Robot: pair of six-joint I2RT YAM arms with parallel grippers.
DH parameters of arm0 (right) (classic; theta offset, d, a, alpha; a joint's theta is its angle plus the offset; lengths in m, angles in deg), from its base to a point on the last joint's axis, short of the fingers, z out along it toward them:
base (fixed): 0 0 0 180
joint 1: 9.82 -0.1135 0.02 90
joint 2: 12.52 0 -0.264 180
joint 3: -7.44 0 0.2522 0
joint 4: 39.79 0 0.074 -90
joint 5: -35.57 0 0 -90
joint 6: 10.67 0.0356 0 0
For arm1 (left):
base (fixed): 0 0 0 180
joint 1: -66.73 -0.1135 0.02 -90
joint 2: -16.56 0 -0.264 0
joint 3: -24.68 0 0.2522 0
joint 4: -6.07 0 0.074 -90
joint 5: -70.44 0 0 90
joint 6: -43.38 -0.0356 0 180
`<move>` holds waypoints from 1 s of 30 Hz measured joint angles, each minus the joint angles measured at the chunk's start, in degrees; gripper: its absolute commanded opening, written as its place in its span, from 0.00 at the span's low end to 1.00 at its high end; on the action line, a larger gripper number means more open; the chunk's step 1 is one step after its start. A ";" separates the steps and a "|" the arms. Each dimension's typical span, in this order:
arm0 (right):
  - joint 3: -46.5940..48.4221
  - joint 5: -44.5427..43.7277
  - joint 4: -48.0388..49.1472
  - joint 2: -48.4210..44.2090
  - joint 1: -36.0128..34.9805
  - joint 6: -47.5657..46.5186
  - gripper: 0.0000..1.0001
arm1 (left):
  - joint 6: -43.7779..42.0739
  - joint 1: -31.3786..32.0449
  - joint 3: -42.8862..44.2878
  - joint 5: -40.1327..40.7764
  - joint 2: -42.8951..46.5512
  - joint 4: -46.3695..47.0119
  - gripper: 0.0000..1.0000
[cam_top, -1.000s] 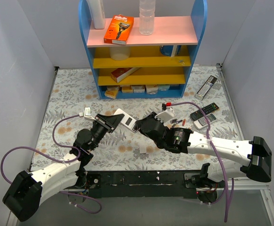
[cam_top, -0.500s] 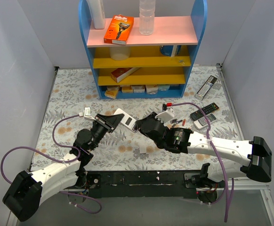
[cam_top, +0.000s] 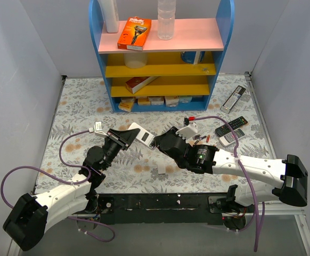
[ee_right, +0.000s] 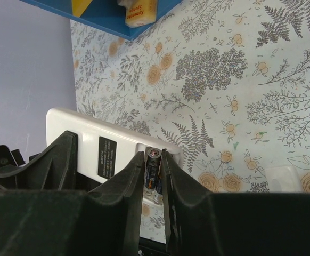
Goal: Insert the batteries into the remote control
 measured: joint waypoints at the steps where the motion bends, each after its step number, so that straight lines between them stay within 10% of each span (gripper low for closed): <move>1: 0.00 0.00 0.02 0.00 0.00 -0.09 0.27 | 0.04 0.00 0.00 0.07 0.00 0.00 0.00; 30: 2.49 0.96 0.72 -0.17 -0.24 -11.15 0.68 | 5.53 0.02 -1.53 1.05 0.00 1.70 0.00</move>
